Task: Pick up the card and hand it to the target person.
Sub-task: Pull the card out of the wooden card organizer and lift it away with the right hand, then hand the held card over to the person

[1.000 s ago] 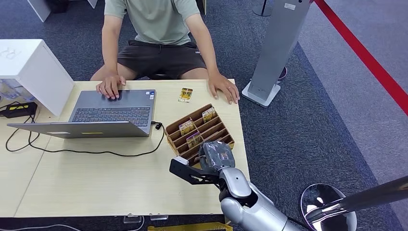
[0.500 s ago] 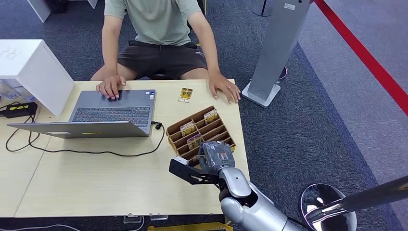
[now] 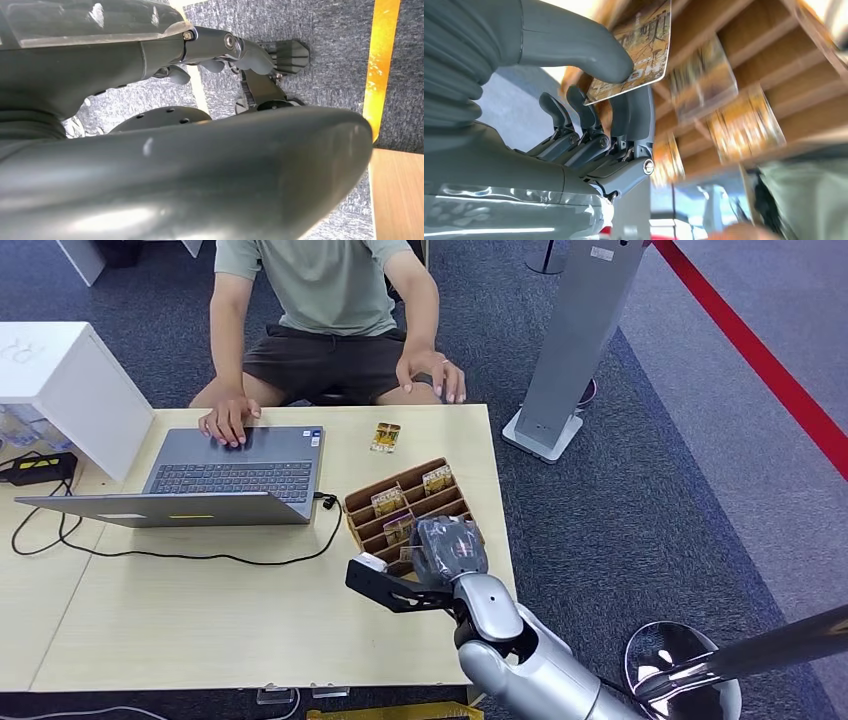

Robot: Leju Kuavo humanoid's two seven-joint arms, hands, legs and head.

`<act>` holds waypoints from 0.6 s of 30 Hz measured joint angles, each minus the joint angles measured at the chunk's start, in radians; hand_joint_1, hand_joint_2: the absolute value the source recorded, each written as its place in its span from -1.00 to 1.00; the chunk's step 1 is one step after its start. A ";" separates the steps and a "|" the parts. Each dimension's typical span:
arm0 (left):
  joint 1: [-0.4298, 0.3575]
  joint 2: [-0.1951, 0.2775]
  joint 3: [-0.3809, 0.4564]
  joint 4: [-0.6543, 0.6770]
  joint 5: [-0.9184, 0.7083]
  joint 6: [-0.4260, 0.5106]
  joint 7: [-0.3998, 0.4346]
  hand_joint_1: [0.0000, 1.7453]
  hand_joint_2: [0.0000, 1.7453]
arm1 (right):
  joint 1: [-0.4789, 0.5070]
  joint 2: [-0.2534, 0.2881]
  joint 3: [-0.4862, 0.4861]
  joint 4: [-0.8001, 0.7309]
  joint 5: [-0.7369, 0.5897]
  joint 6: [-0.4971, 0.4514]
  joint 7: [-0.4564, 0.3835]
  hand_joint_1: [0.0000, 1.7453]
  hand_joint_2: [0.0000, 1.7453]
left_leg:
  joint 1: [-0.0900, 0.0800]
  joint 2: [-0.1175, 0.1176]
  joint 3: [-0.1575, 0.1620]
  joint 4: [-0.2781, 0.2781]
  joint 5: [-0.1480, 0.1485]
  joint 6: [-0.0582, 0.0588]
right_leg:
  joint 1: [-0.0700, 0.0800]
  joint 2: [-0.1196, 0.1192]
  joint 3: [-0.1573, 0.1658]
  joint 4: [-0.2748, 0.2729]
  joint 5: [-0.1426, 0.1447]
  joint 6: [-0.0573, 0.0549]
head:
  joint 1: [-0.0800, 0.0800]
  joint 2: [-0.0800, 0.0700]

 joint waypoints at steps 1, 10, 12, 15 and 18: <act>0.000 0.000 0.000 0.000 -0.001 0.000 0.000 -1.00 -1.00 | -0.016 0.000 0.000 -0.014 0.001 0.009 0.001 0.70 1.00 | 0.000 0.000 0.000 0.000 0.000 0.000 | 0.000 0.000 0.000 0.000 0.000 0.000 | 0.000 0.000; 0.000 0.000 0.000 0.000 -0.006 -0.001 0.002 -1.00 -1.00 | -0.217 0.002 0.000 -0.056 -0.097 0.018 -0.009 0.70 1.00 | 0.000 0.000 0.000 0.000 0.001 0.000 | 0.000 0.000 0.000 0.000 0.001 0.000 | 0.001 0.000; -0.001 0.000 0.000 0.000 -0.009 -0.001 0.005 -1.00 -1.00 | -0.260 0.009 0.000 -0.029 -0.109 -0.013 -0.028 0.70 1.00 | 0.000 0.000 -0.001 0.000 0.001 0.000 | 0.000 0.000 0.000 0.000 0.001 0.000 | 0.000 0.000; -0.004 -0.001 0.000 0.000 -0.015 -0.001 0.013 -1.00 -1.00 | -0.319 0.027 0.004 0.043 -0.113 -0.078 -0.072 0.70 1.00 | 0.000 0.000 -0.001 0.000 0.001 0.000 | 0.000 -0.001 0.000 0.000 0.001 0.000 | 0.001 0.000; -0.008 -0.002 0.000 0.000 -0.024 -0.002 0.022 -1.00 -1.00 | -0.375 0.057 0.009 0.161 -0.113 -0.145 -0.128 0.70 1.00 | 0.000 0.000 -0.001 0.000 0.001 0.000 | 0.000 -0.001 0.000 0.000 0.001 0.000 | 0.000 0.000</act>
